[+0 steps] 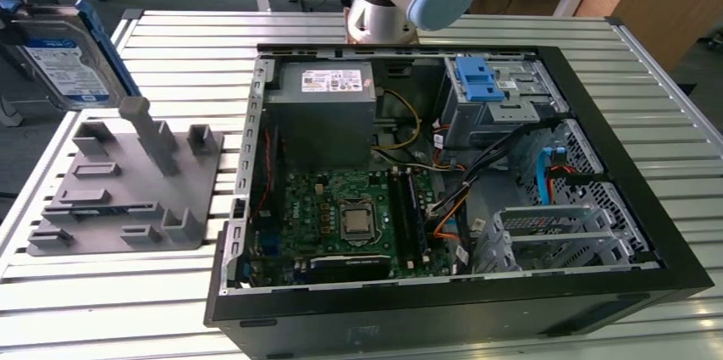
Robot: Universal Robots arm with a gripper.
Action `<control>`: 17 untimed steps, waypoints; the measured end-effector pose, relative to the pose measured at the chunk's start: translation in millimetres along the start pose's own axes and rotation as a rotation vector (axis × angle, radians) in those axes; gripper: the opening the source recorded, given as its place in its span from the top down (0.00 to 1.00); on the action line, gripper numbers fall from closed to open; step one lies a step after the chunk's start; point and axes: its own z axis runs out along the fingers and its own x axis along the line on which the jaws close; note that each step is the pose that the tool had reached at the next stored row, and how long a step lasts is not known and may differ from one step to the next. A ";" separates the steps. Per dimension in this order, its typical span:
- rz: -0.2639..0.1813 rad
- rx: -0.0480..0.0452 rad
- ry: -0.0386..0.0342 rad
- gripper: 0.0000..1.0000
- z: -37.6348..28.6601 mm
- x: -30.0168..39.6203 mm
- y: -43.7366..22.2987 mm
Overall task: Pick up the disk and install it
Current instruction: 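Pick up the disk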
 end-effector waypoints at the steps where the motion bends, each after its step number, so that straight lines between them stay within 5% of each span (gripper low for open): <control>1: 0.000 0.0000 0.0001 0.64 -3.1 -0.1 0.0; 4: 0.000 -0.0001 0.0005 0.64 -10.6 -0.2 0.0; 17: 0.000 -0.0002 -0.0058 0.64 -11.1 -0.2 0.0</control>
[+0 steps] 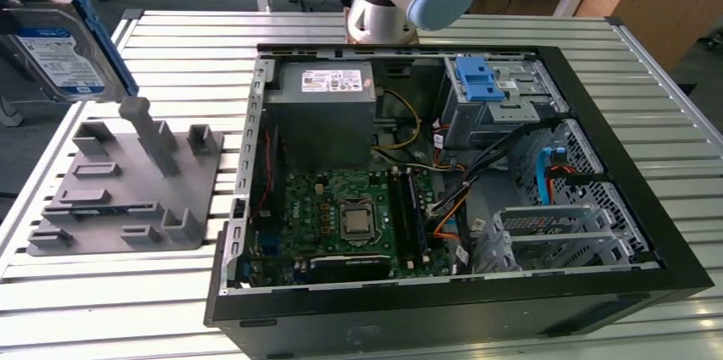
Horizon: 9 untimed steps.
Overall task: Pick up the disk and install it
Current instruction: 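Pick up the disk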
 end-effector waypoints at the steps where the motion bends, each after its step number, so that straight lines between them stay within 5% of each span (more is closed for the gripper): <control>1: 0.000 0.0000 -0.0003 0.64 0.0 0.0 0.0; 9: 0.000 0.0001 -0.0004 0.64 -0.8 0.0 0.0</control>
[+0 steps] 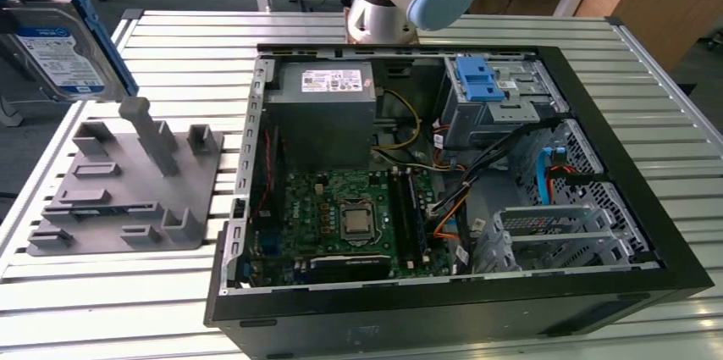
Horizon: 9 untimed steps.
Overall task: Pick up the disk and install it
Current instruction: 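Pick up the disk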
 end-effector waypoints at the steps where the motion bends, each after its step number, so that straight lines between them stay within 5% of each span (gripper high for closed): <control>1: 0.000 0.0000 0.0000 0.64 -0.1 0.0 0.0; 9: 0.000 -0.0003 0.0001 0.64 -1.2 0.0 0.0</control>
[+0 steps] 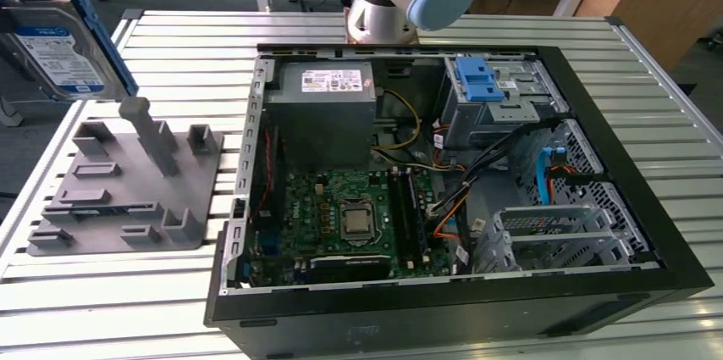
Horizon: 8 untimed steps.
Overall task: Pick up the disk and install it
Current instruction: 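Pick up the disk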
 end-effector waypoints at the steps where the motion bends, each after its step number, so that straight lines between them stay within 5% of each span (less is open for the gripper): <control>1: 0.000 0.0000 0.0000 0.64 -0.4 0.0 0.0; 8: 0.000 0.0003 -0.0001 0.64 -10.5 -0.2 0.0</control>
